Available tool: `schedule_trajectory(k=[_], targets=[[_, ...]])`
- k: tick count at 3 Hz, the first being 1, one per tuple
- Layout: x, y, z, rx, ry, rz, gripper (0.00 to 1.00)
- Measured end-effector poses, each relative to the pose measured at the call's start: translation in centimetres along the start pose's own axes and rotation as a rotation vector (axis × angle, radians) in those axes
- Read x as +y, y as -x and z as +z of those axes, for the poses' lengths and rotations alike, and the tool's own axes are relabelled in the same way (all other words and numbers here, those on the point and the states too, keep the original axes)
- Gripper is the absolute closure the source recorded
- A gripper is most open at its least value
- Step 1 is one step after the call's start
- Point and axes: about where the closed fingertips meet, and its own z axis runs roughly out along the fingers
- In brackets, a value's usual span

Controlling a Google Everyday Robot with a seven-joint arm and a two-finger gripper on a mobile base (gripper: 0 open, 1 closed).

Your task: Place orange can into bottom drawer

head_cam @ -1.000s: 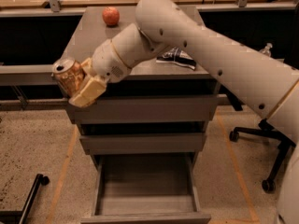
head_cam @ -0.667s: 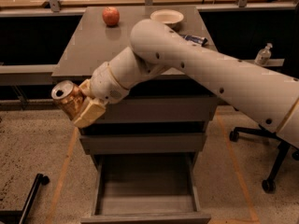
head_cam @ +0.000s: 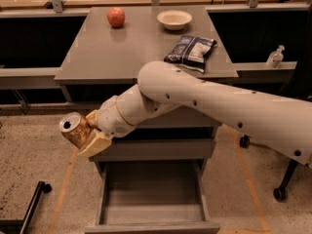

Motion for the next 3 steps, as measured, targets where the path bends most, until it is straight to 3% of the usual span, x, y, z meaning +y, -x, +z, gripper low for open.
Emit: schedule_trajectory(k=[1, 3], targets=[[0.5, -0.9, 0.7, 0.014, 0.017, -0.006, 1.00], [3.0, -8.4, 4.5, 0.014, 0.016, 0.010, 1.00]])
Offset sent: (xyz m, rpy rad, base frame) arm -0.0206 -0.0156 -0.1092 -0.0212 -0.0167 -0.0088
